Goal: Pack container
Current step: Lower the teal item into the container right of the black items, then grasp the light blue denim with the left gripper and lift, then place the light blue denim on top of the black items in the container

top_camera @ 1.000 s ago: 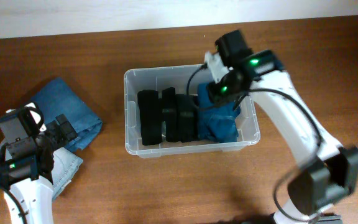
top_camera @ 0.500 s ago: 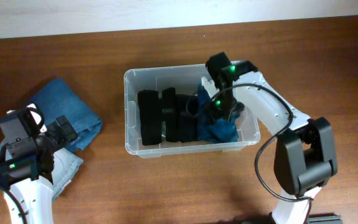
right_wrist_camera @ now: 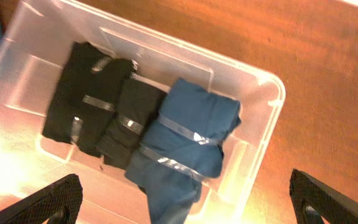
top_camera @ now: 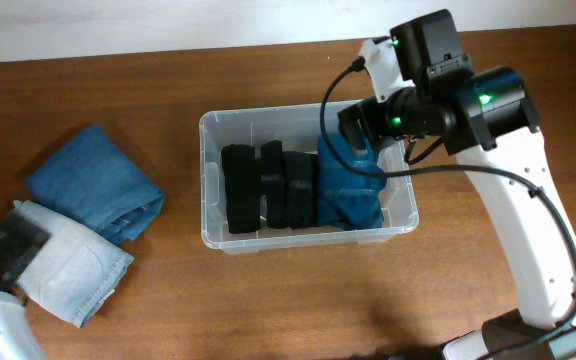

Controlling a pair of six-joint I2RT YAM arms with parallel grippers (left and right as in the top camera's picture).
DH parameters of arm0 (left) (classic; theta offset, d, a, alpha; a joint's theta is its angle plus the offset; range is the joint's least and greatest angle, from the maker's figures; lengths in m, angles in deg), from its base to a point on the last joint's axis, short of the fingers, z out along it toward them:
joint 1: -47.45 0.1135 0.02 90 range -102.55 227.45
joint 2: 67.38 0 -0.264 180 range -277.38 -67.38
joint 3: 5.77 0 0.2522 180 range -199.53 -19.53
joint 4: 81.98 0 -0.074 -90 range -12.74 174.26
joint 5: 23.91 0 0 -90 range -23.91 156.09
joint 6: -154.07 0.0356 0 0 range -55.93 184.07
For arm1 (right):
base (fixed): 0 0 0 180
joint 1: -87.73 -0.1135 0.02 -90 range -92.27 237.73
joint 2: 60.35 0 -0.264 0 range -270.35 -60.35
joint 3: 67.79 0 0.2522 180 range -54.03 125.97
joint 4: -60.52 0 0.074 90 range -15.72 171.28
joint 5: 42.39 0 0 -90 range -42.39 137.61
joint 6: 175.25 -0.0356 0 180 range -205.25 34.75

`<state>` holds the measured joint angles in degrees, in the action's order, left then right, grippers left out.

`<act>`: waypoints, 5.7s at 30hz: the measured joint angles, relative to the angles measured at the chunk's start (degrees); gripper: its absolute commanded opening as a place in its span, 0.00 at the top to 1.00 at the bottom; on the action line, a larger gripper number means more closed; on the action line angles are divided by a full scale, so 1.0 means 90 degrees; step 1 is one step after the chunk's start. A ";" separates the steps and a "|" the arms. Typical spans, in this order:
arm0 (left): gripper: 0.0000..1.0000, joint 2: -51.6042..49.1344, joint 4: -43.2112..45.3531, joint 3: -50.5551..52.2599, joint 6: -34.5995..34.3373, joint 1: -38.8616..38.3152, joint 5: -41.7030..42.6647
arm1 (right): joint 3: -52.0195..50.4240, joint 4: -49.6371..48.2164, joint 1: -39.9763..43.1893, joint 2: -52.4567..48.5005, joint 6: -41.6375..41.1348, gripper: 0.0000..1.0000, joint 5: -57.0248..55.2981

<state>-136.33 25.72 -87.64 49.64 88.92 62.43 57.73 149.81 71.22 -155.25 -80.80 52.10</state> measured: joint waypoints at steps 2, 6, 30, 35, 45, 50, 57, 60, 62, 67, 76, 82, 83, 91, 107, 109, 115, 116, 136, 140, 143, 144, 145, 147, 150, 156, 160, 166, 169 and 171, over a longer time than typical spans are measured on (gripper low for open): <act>0.01 -0.0306 0.0002 0.0058 -0.0153 0.0464 0.0000 | -0.0070 0.0061 0.0109 -0.0114 0.0005 0.01 0.0000; 0.01 -0.0986 0.0066 0.0391 -0.0403 0.1025 -0.0022 | -0.0163 0.0087 0.0277 -0.0291 0.0005 0.01 0.0002; 0.03 -0.3968 0.1821 0.0731 0.0719 0.1365 0.2028 | -0.0163 0.0090 0.0328 -0.0299 0.0005 0.02 0.0002; 0.17 -0.4022 0.1972 0.0692 0.0930 0.1224 0.2382 | -0.0163 0.0090 0.0328 -0.0299 0.0007 0.01 0.0002; 0.86 -0.4252 0.2113 0.0733 0.1209 0.1171 0.3293 | -0.0163 0.0090 0.0328 -0.0299 0.0005 0.01 0.0002; 0.99 -0.4274 0.2052 0.0748 0.1258 0.1163 0.3718 | -0.0163 0.0087 0.0328 -0.0299 0.0002 0.01 0.0002; 1.00 -0.4148 0.1554 0.0823 0.1248 0.1088 0.4194 | -0.0163 0.0085 0.0328 -0.0299 0.0000 0.01 0.0002; 0.99 -0.3619 0.1321 0.0877 0.1236 0.1081 0.4488 | -0.0163 0.0087 0.0328 -0.0299 0.0005 0.01 -0.0002; 0.99 -0.2939 0.1112 0.0855 0.1212 0.1069 0.4731 | -0.0126 0.0109 0.0333 -0.0299 -0.0044 0.01 -0.0046; 0.99 -0.1489 0.0665 0.0440 0.1127 0.0833 0.4974 | 0.0444 0.0306 0.0605 -0.0294 -0.0367 0.01 -0.0182; 0.99 -0.0335 0.1163 -0.0653 0.0464 -0.1358 0.5231 | 0.1265 0.1139 0.2351 -0.0092 -0.0838 0.01 -0.0262; 0.99 -0.0340 0.2293 -0.0738 -0.0231 -0.3852 0.5010 | 0.1268 0.1311 0.3303 -0.0092 -0.0974 0.01 -0.0233; 0.99 -0.0364 0.2446 -0.0738 -0.0364 -0.4357 0.4850 | 0.1268 0.1321 0.3415 -0.0092 -0.0976 0.01 -0.0231; 1.00 -0.1387 0.3820 -0.0755 -0.1083 -0.7436 0.3507 | 0.1268 0.1348 0.3565 -0.0092 -0.0998 0.02 -0.0182; 0.01 -0.3701 0.4075 -0.0797 -0.1535 -0.8709 0.2977 | 0.1268 0.1348 0.3565 -0.0095 -0.0998 0.01 -0.0180; 0.01 -0.3711 0.3895 -0.0828 -0.1316 -0.8675 0.2846 | 0.1268 0.1348 0.3565 -0.0095 -0.0996 0.01 -0.0182; 0.01 -0.3711 0.3512 -0.1090 -0.0605 -0.8140 0.2033 | 0.1268 0.1348 0.3565 -0.0104 -0.0996 0.01 -0.0180; 0.01 -0.3711 0.3478 -0.1280 -0.0495 -0.7978 0.1938 | 0.1268 0.1348 0.3565 -0.0104 -0.0996 0.01 -0.0180; 0.75 -0.5054 0.3415 -0.2516 0.0845 -0.8510 0.1897 | 0.1268 0.1350 0.3565 -0.0104 -0.0998 0.01 -0.0180; 0.69 -0.5501 0.3461 -0.2565 0.0865 -0.8626 0.1955 | 0.1268 0.1348 0.3565 -0.0104 -0.0996 0.01 -0.0177; 0.55 -0.5501 0.3310 -0.2647 0.1030 -0.8643 0.2011 | 0.1268 0.1348 0.3565 -0.0104 -0.0993 0.01 -0.0158; 0.51 -0.5496 0.3147 -0.2705 0.1100 -0.8643 0.1996 | 0.1268 0.1348 0.3565 -0.0104 -0.0996 0.01 -0.0155; 0.43 -0.5486 0.2980 -0.2759 0.1158 -0.8629 0.1967 | 0.1268 0.1348 0.3565 -0.0104 -0.0996 0.01 -0.0151; 0.30 -0.5425 0.2404 -0.2924 0.1207 -0.8570 0.1773 | 0.1268 0.1350 0.3565 -0.0104 -0.0993 0.01 -0.0134; 0.15 -0.5054 0.1413 -0.3055 0.1316 -0.8245 0.1394 | 0.1268 0.1348 0.3565 -0.0104 -0.0996 0.02 -0.0124; 0.01 -0.3553 0.0702 -0.3300 0.1205 -0.6555 0.0818 | 0.1268 0.1348 0.3565 -0.0104 -0.0996 0.01 -0.0090; 0.00 -0.2844 0.0192 -0.3495 0.0782 -0.4845 0.0648 | 0.1268 0.1348 0.3565 -0.0107 -0.0996 0.02 -0.0085; 0.00 -0.3118 -0.0058 -0.3077 0.0291 -0.2467 0.0780 | 0.1268 0.1348 0.3565 -0.0143 -0.0998 0.02 -0.0063; 0.01 -0.3633 -0.0022 -0.2681 0.0265 -0.1829 0.1132 | 0.1265 0.1345 0.3565 -0.0172 -0.0996 0.02 -0.0063; 0.01 -0.4097 0.0083 -0.2453 0.0357 -0.1491 0.1503 | 0.1265 0.1345 0.3565 -0.0185 -0.0998 0.02 -0.0063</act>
<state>-173.20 26.46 -109.72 52.85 75.50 75.96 69.12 161.92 103.31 -156.91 -89.78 51.54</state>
